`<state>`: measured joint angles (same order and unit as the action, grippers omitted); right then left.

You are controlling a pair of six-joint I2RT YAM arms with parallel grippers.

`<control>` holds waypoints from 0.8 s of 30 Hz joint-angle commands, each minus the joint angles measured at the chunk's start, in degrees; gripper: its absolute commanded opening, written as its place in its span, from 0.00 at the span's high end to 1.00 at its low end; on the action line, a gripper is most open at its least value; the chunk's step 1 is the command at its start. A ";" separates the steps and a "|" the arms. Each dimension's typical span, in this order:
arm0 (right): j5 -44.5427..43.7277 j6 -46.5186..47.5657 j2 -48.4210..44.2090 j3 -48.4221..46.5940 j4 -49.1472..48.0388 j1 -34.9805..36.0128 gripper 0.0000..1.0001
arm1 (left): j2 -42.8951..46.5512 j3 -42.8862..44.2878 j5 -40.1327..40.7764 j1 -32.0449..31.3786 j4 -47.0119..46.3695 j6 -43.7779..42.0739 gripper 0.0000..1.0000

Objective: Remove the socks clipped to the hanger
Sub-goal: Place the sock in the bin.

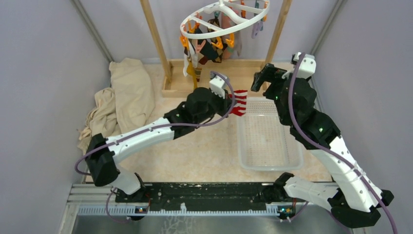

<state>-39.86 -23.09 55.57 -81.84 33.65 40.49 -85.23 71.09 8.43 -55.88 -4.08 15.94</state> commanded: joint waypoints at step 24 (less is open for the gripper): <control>1.72 -3.09 -7.57 2.67 6.27 0.16 0.02 | -24.66 13.65 -6.84 -8.01 -4.20 -0.83 0.38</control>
<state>-39.13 -25.89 48.27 -79.77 40.91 40.49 -110.26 82.52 3.55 -63.11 -8.01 15.66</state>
